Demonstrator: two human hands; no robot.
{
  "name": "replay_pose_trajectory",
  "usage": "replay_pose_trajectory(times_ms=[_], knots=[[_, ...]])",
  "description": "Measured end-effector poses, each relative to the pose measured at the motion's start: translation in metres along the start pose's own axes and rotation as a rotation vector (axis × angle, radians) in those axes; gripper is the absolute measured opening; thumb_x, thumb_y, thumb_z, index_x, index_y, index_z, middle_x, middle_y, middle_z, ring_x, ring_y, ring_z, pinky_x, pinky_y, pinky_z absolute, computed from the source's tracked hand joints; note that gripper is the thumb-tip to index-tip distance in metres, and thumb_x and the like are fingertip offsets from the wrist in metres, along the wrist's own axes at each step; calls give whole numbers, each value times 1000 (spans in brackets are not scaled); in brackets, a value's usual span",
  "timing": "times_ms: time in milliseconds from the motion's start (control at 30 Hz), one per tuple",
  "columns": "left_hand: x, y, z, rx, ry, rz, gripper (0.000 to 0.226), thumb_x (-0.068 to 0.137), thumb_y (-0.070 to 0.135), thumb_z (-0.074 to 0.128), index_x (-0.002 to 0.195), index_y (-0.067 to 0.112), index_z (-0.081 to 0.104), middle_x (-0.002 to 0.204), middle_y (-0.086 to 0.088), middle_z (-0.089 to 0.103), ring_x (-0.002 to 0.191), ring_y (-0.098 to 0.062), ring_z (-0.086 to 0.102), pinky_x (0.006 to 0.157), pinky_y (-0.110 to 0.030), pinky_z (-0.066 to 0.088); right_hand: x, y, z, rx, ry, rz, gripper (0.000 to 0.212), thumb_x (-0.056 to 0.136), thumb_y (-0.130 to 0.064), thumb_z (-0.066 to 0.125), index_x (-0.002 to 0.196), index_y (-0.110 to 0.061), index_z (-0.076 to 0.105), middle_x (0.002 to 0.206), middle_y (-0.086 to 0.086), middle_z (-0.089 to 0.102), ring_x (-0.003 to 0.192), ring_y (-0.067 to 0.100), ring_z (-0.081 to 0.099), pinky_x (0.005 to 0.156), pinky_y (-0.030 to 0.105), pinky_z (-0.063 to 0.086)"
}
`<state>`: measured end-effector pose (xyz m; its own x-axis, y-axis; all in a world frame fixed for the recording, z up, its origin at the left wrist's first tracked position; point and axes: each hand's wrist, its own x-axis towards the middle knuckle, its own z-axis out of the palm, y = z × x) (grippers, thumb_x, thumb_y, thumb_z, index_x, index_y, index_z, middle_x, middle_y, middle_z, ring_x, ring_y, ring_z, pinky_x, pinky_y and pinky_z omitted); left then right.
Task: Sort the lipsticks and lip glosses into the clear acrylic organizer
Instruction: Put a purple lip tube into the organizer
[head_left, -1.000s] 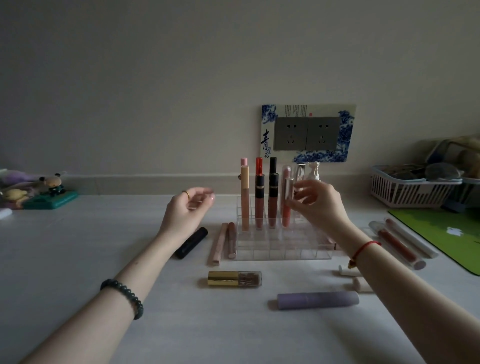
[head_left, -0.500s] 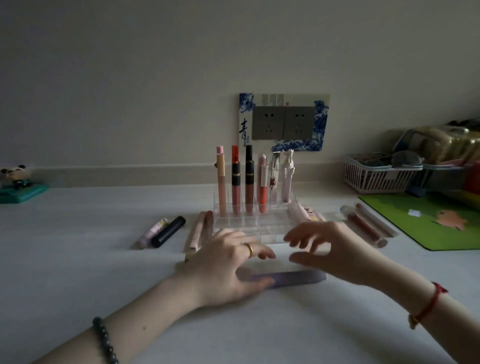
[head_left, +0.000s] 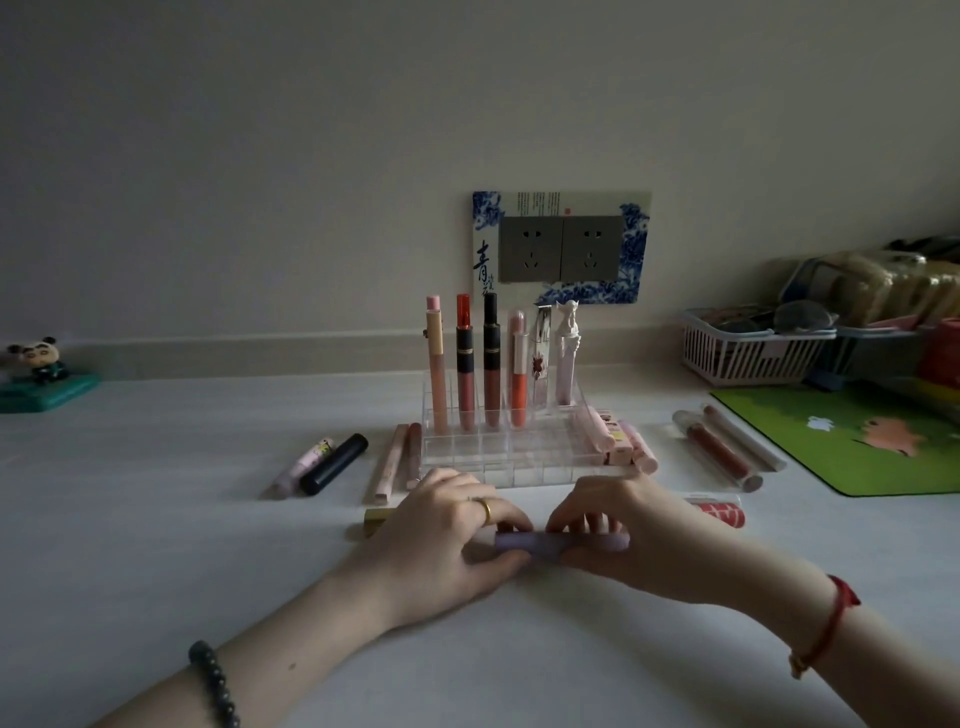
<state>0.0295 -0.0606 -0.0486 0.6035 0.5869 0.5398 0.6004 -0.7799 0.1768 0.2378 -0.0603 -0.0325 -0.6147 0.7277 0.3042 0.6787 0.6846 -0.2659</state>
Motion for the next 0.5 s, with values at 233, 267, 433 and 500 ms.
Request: replay_pose_trajectory(times_ms=[233, 267, 433, 500], knots=[[19, 7, -1, -552, 341, -257, 30, 70, 36, 66, 99, 32, 58, 82, 22, 66, 79, 2, 61, 73, -10, 46, 10, -6, -14, 131, 258, 60, 24, 77, -56, 46, 81, -36, 60, 72, -24, 59, 72, -6, 59, 68, 18, 51], [24, 7, -1, -632, 338, -302, 31, 70, 35, 65, 100, 31, 58, 86, 16, 67, 79, -2, 62, 73, -13, 48, 14, -6, -17, 199, 313, 79, 25, 75, -57, 43, 79, -36, 57, 71, -23, 59, 70, -9, 60, 66, 16, 54], [54, 6, 4, -724, 265, -375, 27, 81, 18, 64, 102, 31, 56, 98, 13, 65, 88, -2, 62, 76, -9, 47, 46, 13, -32, 479, 508, 191, 14, 79, -10, 60, 93, -12, 60, 80, -9, 62, 71, -3, 63, 65, 12, 52], [67, 4, 7, -742, 254, -388, 24, 82, 22, 62, 99, 36, 55, 98, 18, 63, 93, -2, 61, 77, -8, 47, 56, 17, -36, 572, 557, 211, 16, 79, -10, 61, 95, -8, 60, 84, 2, 65, 76, 9, 66, 66, 23, 56]])
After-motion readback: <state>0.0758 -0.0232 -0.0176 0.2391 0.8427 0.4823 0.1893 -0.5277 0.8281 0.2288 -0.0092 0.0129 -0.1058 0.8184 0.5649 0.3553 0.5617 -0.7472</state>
